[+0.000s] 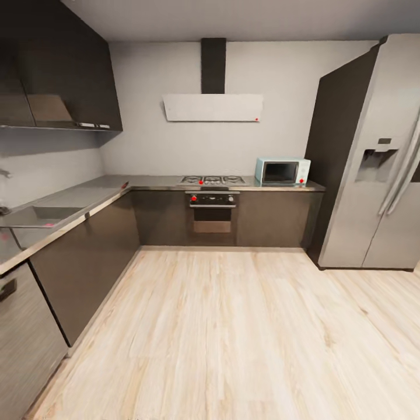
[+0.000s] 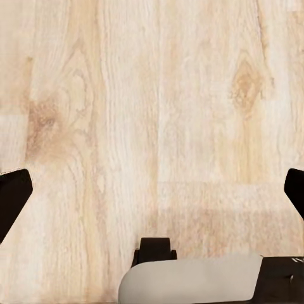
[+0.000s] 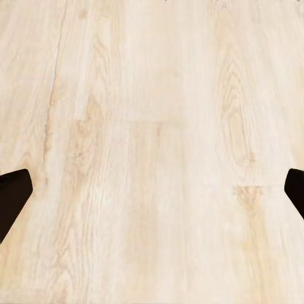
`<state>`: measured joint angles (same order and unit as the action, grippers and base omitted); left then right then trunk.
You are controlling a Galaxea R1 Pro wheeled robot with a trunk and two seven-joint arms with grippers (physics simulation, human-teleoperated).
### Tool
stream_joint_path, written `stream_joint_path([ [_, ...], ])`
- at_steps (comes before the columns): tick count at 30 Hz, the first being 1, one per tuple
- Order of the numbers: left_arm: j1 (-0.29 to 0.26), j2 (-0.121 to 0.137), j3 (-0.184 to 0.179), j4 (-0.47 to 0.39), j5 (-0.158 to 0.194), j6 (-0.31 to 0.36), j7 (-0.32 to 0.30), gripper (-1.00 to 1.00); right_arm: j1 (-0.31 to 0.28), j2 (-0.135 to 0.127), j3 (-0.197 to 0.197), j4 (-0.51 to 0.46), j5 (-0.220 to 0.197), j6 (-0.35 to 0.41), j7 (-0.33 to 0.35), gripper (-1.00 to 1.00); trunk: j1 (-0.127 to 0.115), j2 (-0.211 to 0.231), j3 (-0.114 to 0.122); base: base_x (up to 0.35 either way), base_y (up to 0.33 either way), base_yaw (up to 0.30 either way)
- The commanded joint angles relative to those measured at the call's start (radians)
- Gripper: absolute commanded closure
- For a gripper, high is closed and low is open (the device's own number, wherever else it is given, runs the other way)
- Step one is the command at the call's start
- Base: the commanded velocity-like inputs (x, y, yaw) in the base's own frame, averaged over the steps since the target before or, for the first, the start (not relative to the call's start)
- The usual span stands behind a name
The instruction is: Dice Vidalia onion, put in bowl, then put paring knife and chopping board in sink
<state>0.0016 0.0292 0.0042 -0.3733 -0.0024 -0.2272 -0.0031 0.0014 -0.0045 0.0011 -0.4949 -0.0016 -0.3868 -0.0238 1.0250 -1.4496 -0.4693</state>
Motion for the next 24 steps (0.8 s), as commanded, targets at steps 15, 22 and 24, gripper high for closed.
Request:
stream_joint_path([
  [15, 0.000, 0.000, -0.001, -0.001, -0.001, -0.002, 0.000, -1.00, 0.000, 0.000, 0.000, -0.001, 0.000, -0.003, -0.002, -1.00, 0.000, 0.000, -0.001, 0.000, 0.000, 0.283],
  [22, 0.000, 0.000, -0.001, -0.001, -0.001, -0.002, 0.000, -1.00, 0.000, 0.000, 0.000, -0.001, 0.000, -0.003, -0.002, -1.00, 0.000, 0.000, -0.001, 0.000, 0.000, 0.283],
  [24, 0.000, -0.001, -0.001, -0.001, -0.001, -0.001, 0.000, -1.00, 0.001, 0.000, 0.000, -0.001, 0.000, -0.003, -0.002, -1.00, 0.000, 0.000, -0.001, 0.000, 0.000, 0.282],
])
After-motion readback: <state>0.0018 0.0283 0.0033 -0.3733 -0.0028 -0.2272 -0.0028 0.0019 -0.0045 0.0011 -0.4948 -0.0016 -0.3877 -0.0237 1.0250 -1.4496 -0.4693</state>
